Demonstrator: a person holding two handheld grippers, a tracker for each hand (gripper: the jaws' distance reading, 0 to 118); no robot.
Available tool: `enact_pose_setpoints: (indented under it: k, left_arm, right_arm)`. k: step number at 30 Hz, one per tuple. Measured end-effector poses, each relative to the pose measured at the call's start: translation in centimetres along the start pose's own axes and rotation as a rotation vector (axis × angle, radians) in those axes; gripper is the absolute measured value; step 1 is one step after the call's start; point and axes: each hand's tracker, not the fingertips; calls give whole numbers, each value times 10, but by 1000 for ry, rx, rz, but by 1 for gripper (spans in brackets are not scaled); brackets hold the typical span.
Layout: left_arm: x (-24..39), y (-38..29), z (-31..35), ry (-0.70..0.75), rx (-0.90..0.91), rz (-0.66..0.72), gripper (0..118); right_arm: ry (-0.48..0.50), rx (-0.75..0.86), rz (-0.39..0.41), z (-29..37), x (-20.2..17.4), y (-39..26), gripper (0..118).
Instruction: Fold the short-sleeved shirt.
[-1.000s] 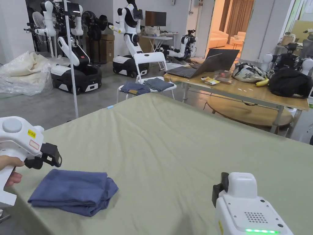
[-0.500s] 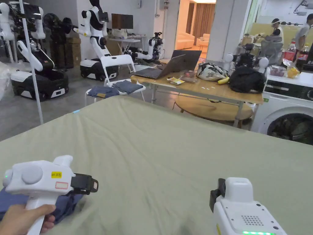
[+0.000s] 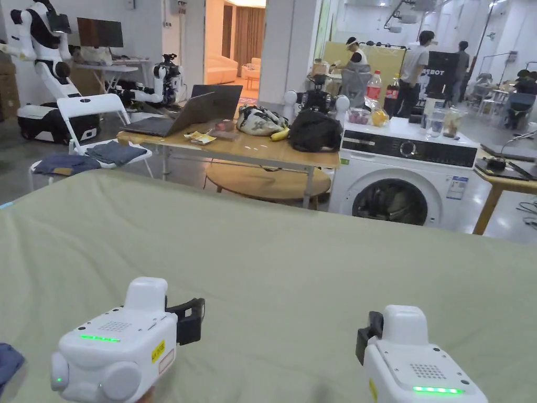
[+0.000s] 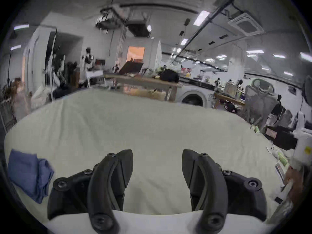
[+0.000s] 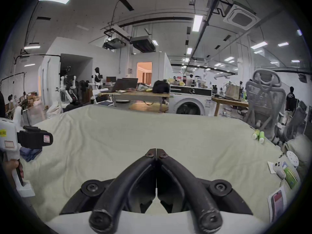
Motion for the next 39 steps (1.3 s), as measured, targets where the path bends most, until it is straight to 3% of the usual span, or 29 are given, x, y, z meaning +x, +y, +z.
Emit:
enact_pose_setpoints:
  k: [5, 14, 15, 19, 22, 33, 39]
  left_arm:
    - [43, 7, -6, 9, 42, -56, 60]
    - [73, -9, 6, 40, 90, -133, 59]
    - [73, -9, 6, 34, 94, -131, 56]
    - [76, -7, 9, 43, 111, -162, 15]
    - [76, -3, 12, 35, 126, -170, 1]
    - [66, 3, 20, 75, 172, -141, 0]
    - [61, 0, 22, 97, 182, -161, 0]
  right_arm:
    - [-47, 13, -39, 7, 25, 3, 0]
    - [-80, 34, -75, 10, 34, -6, 0]
    - [-82, 36, -83, 10, 35, -6, 0]
    - [-89, 50, -108, 14, 34, -5, 0]
    - [-82, 59, -99, 15, 31, -3, 0]
    - [-68, 69, -83, 19, 21, -4, 0]
    - [-76, 55, -37, 22, 19, -7, 0]
